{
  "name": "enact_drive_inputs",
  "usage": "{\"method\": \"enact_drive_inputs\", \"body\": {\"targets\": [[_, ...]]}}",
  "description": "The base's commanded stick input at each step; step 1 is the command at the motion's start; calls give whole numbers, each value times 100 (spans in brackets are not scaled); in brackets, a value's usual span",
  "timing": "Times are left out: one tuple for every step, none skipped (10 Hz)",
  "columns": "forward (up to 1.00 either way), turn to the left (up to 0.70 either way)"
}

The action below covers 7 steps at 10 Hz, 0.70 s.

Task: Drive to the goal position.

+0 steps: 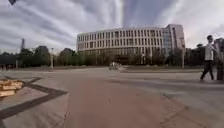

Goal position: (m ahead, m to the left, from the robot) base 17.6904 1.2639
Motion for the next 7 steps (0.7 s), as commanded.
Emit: {"method": "enact_drive_inputs", "body": {"targets": [[85, 0], [85, 0], [85, 0], [85, 0], [85, 0], [85, 0], [85, 0]]}}
